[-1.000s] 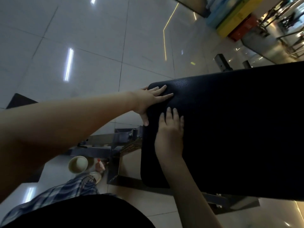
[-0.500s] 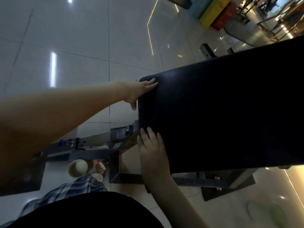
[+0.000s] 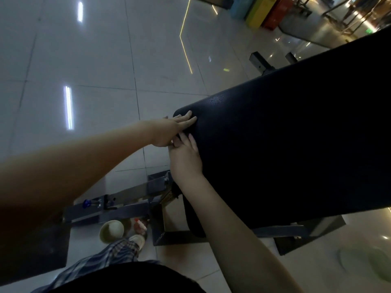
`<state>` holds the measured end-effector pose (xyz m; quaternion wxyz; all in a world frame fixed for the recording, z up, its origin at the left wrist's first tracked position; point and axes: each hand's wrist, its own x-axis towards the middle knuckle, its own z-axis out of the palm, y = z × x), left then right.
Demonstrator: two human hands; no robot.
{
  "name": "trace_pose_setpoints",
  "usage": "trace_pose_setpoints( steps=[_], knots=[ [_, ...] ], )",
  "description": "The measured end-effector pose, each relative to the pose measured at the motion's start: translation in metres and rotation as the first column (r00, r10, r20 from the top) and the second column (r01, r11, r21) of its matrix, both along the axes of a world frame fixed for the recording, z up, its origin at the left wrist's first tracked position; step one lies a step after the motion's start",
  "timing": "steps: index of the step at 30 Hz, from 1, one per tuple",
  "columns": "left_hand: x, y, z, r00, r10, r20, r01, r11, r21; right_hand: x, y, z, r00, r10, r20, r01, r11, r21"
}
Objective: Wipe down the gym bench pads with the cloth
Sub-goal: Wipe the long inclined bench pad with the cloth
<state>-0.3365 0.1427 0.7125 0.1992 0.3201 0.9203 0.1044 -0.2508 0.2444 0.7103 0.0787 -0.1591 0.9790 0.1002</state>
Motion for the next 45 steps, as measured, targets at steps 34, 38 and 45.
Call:
trace_pose_setpoints(
  steps=[34, 38, 45],
  knots=[
    [0.069, 0.150, 0.033, 0.921, -0.085, -0.380, 0.248, 0.880, 0.405, 0.085, 0.166, 0.112, 0.626, -0.567, -0.535, 0.574, 0.800, -0.176],
    [0.064, 0.145, 0.029, 0.902, -0.109, -0.418, 0.309, 0.840, 0.447, 0.116, 0.109, 0.059, 0.653, -0.579, -0.488, 0.487, 0.814, -0.316],
    [0.044, 0.163, 0.058, 0.875, -0.145, -0.462, 0.402, 0.750, 0.525, 0.124, 0.118, 0.048, 0.708, -0.504, -0.495, 0.383, 0.863, -0.330]
  ],
)
